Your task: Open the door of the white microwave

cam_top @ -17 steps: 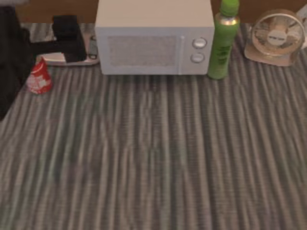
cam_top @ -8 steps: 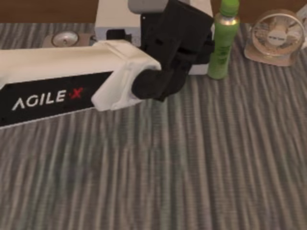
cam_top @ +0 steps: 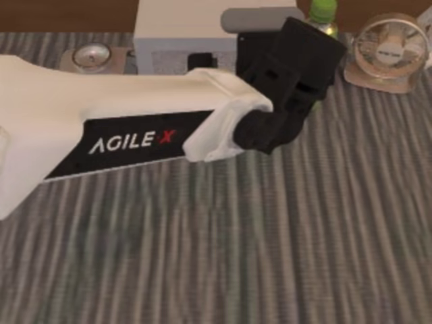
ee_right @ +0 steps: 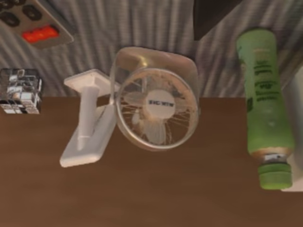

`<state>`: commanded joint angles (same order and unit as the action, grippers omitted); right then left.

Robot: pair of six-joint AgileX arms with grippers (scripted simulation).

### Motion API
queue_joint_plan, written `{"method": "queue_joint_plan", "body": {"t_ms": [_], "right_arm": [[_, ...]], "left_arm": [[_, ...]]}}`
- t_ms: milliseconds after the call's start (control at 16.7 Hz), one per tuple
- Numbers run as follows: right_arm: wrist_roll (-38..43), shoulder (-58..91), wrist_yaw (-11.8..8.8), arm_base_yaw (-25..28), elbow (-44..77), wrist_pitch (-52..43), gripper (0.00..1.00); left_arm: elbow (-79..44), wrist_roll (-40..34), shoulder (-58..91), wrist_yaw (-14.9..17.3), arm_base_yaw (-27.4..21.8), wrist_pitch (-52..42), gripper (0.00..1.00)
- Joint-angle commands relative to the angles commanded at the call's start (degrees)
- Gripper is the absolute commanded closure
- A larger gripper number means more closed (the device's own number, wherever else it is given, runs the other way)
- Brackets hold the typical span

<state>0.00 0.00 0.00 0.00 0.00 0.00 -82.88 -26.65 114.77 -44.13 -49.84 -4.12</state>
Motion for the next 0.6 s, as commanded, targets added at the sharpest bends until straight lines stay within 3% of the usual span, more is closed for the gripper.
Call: {"method": "queue_joint_plan", "body": {"t_ms": [240, 600], "right_arm": [[0.0, 0.0, 0.0, 0.0, 0.0, 0.0, 0.00], [0.0, 0.0, 0.0, 0.0, 0.0, 0.0, 0.00]], "left_arm": [[-2.0, 1.1, 2.2, 1.1, 1.3, 1.0, 0.00], [-10.5, 4.9, 12.3, 5.5, 6.4, 5.0, 0.00]]}}
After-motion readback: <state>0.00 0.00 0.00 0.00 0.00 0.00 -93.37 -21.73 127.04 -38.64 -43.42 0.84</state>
